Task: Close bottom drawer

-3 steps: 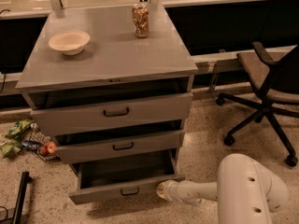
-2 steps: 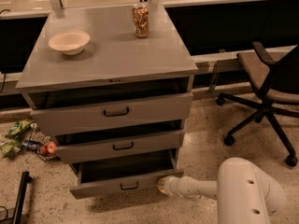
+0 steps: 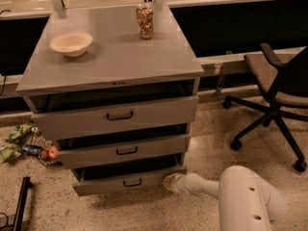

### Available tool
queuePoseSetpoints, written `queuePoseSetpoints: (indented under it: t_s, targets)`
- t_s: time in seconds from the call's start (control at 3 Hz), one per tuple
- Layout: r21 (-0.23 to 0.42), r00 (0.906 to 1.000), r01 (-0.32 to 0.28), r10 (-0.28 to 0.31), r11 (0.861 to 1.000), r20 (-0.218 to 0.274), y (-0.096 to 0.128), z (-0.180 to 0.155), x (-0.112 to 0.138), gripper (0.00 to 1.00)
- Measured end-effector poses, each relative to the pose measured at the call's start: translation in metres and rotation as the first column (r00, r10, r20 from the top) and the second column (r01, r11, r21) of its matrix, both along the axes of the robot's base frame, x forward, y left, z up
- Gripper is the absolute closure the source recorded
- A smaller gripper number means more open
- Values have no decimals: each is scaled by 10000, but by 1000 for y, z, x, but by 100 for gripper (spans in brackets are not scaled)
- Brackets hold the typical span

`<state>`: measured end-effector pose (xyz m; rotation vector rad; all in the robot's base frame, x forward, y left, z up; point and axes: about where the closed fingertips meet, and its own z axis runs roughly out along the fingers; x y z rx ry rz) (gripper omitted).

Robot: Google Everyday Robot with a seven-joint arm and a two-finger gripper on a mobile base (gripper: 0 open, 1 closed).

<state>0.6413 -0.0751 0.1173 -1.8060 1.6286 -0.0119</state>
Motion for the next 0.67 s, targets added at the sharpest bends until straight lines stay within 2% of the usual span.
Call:
queuePoseSetpoints:
  t_s: [0.67]
  targets:
    - [-275, 9990, -269, 278, 9993, 353, 0, -2, 38, 100]
